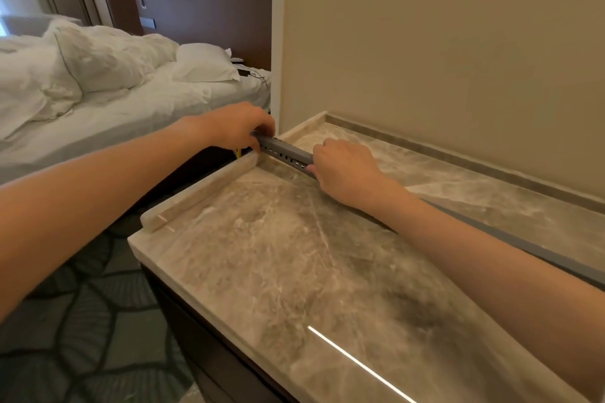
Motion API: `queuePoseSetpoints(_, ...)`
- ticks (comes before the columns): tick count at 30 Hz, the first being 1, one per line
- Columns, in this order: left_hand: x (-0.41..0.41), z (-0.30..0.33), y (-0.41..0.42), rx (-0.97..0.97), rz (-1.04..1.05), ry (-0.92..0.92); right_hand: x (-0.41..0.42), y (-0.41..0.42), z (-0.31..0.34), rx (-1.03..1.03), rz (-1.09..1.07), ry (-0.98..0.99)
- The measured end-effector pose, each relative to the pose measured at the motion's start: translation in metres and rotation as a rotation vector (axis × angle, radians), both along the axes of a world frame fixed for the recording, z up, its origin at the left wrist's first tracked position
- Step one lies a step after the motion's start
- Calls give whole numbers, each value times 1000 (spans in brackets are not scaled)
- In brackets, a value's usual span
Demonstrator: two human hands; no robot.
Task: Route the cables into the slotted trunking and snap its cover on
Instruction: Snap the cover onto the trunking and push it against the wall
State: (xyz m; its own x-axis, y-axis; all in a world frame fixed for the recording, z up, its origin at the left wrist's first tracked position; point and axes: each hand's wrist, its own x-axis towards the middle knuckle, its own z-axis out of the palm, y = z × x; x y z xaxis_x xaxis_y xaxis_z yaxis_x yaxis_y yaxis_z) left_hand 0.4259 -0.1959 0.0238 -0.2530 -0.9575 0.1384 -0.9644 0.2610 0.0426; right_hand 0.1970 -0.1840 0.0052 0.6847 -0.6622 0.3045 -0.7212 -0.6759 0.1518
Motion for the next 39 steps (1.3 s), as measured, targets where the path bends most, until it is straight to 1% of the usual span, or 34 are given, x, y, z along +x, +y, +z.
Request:
queuePoseSetpoints(3, -2, 4, 0, 27, -15, -8, 5, 6, 3, -80, -12, 49)
queuePoseSetpoints(6, -3, 10, -1, 44, -18, -17, 6, 9, 9, -84, -29, 4)
queuePoseSetpoints(9, -5, 14, -2, 33, -19, -38, 4, 7, 13, -28, -30, -87)
queuePoseSetpoints(12, -9, 17, -3, 40, -14, -60, 2, 1, 14, 82, -51, -167)
queuePoseSetpoints(17, -12, 20, -7, 127, 4, -118, 0, -4, 11, 226, -89, -219)
queuePoseSetpoints(22, -10, 18, -6, 185, 0, -133, 0, -7, 6, 271, -78, -214)
queuePoseSetpoints(24, -9, 16, -4, 169, -3, -135, -1, -6, 3, 253, -66, -208)
queuePoseSetpoints(29, -4, 7, 0, 81, -9, -106, -4, -3, -9, 115, 4, -158)
queuePoseSetpoints(33, -1, -3, 2, -11, -15, -95, 3, -5, -18, 37, 9, -28)
queuePoseSetpoints(39, 1, -10, 8, -76, -37, -85, 28, -13, -17, 22, -12, 30)
